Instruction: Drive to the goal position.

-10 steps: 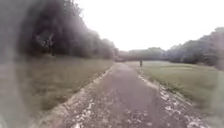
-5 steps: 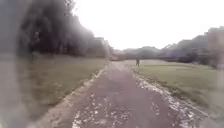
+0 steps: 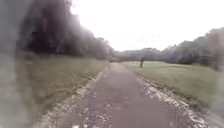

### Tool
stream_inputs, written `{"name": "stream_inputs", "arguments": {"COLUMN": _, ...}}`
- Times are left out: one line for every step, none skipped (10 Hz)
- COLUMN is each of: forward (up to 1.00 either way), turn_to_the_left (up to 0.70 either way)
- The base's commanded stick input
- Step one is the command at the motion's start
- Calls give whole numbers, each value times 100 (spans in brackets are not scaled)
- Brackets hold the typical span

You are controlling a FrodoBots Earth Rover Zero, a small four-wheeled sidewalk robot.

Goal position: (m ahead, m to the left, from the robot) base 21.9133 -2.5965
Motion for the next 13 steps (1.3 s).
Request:
{"name": "stream_inputs", "arguments": {"forward": 100, "turn_to_the_left": 0}}
{"name": "stream_inputs", "arguments": {"forward": 100, "turn_to_the_left": 0}}
{"name": "stream_inputs", "arguments": {"forward": 100, "turn_to_the_left": 0}}
{"name": "stream_inputs", "arguments": {"forward": 100, "turn_to_the_left": 0}}
{"name": "stream_inputs", "arguments": {"forward": 100, "turn_to_the_left": -1}}
{"name": "stream_inputs", "arguments": {"forward": 100, "turn_to_the_left": -4}}
{"name": "stream_inputs", "arguments": {"forward": 100, "turn_to_the_left": -40}}
{"name": "stream_inputs", "arguments": {"forward": 100, "turn_to_the_left": -31}}
{"name": "stream_inputs", "arguments": {"forward": 100, "turn_to_the_left": -6}}
{"name": "stream_inputs", "arguments": {"forward": 100, "turn_to_the_left": 0}}
{"name": "stream_inputs", "arguments": {"forward": 100, "turn_to_the_left": 0}}
{"name": "stream_inputs", "arguments": {"forward": 100, "turn_to_the_left": 0}}
{"name": "stream_inputs", "arguments": {"forward": 100, "turn_to_the_left": 0}}
